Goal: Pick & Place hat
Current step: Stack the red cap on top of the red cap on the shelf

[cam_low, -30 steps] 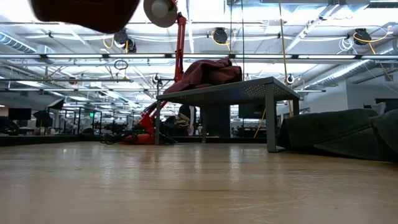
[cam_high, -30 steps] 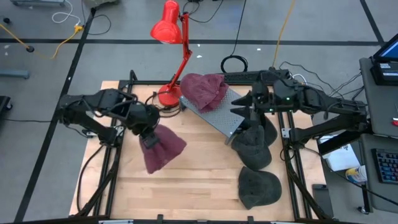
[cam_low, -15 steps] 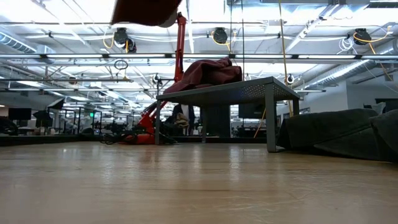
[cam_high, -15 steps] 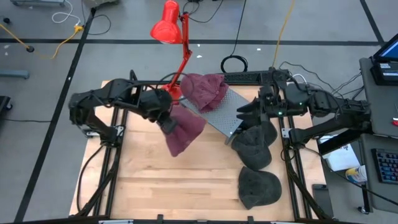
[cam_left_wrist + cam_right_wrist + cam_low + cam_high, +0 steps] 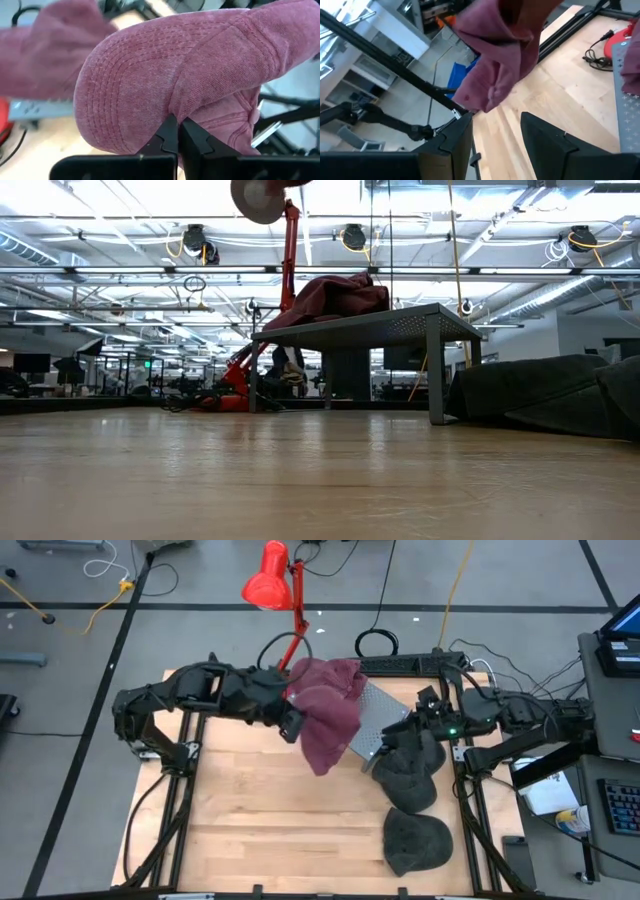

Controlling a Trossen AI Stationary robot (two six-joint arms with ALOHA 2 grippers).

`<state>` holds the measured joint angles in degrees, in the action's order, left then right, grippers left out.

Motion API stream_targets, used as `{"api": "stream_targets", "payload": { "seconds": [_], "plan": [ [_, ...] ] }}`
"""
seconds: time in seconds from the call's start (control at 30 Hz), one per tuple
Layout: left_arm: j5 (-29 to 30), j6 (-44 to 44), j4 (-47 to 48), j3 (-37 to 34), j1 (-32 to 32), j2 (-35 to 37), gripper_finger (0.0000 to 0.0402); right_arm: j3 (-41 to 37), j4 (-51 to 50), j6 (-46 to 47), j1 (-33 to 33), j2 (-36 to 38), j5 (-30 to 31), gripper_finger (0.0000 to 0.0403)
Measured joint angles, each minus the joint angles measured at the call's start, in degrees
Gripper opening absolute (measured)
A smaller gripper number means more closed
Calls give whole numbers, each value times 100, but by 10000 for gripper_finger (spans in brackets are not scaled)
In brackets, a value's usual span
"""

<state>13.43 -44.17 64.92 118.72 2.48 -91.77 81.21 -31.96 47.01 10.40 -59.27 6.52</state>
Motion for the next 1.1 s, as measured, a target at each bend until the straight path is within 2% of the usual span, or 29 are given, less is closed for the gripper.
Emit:
{"api": "stream_targets", "payload": {
  "seconds": [0.2, 0.37, 0.5, 0.7, 0.87, 1.1],
  "plan": [
    [326, 136, -747, 0, 0, 0, 0, 0, 59, -138, 132, 0, 670, 160],
    [664, 208, -1112, 0, 22, 0, 0, 0, 307, -415, 172, -39, 1003, 160],
    [811, 276, -1252, 0, 26, 2, 0, 0, 703, -717, 172, -161, 1042, 160],
    [938, 318, -1252, 0, 68, 2, 0, -2, 1085, -943, 172, -458, 1434, 160],
    [972, 346, -1250, 0, 81, 2, 0, -2, 1601, -1189, 172, -656, 1430, 160],
    [981, 401, -1248, 0, 81, 2, 0, -2, 1708, -1174, 172, -814, 1441, 158]
  ]
}}
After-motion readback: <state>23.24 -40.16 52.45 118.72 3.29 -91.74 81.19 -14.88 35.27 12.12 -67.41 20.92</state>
